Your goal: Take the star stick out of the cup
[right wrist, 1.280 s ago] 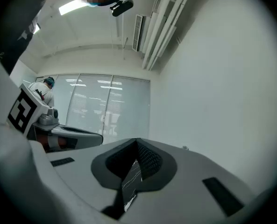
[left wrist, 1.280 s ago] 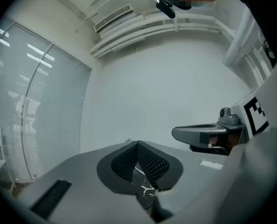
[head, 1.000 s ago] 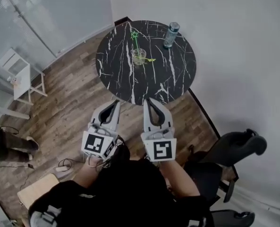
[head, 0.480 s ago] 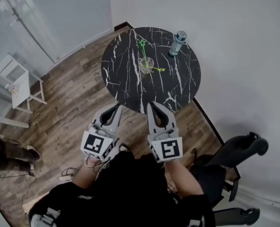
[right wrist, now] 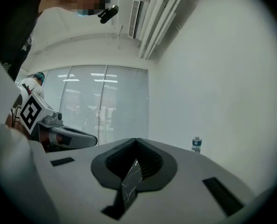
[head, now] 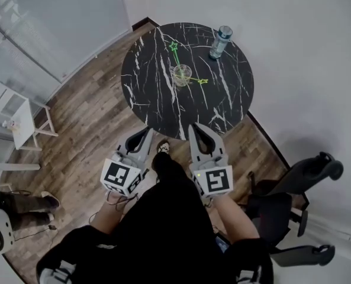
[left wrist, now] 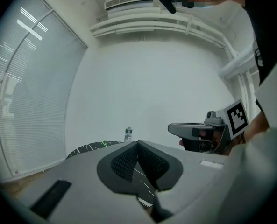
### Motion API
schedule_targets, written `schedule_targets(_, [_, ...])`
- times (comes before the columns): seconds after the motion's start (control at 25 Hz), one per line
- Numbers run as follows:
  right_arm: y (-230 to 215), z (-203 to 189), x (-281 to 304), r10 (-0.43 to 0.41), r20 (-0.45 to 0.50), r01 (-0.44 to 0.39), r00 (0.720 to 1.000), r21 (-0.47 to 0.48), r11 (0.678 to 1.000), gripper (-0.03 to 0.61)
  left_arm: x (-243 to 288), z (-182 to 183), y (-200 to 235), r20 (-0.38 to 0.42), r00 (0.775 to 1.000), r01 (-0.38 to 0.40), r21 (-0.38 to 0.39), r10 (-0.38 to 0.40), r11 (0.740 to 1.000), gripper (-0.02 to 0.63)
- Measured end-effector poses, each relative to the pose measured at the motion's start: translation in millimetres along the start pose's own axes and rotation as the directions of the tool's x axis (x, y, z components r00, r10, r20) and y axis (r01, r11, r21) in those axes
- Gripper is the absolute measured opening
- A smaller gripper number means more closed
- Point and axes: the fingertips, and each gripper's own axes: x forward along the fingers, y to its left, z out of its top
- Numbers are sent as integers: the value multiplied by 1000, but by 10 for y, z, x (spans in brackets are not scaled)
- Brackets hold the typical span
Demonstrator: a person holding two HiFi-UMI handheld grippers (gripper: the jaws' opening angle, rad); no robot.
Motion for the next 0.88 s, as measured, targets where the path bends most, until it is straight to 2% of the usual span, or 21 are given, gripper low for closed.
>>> schedule_targets(0.2, [-199, -156, 429, -47, -15, 48, 999, 25, 999, -5, 312, -2, 309, -43, 997, 57, 11, -57, 998, -2])
schedule_targets(0.44, [-375, -264, 1041, -70, -35, 72, 997, 58, 996, -5, 763, -62, 787, -147, 982, 128, 30, -122, 991, -2])
schedule_targets(0.64, [-573, -366, 1375, -126, -56, 130, 990, 91, 987, -5, 1203, -120, 1035, -222, 949, 233, 16, -224, 972, -2])
schedule_targets(0.76, [-708, -513, 1429, -163, -105, 174, 981, 112, 978, -5, 1464, -136, 1100, -247, 927, 287, -11, -281, 958, -2])
schedule_targets(0.88, [-790, -583, 1481, -198, -106, 211, 975, 132, 969, -5, 1699, -108, 1136, -276, 899, 357, 13, -340, 934, -2])
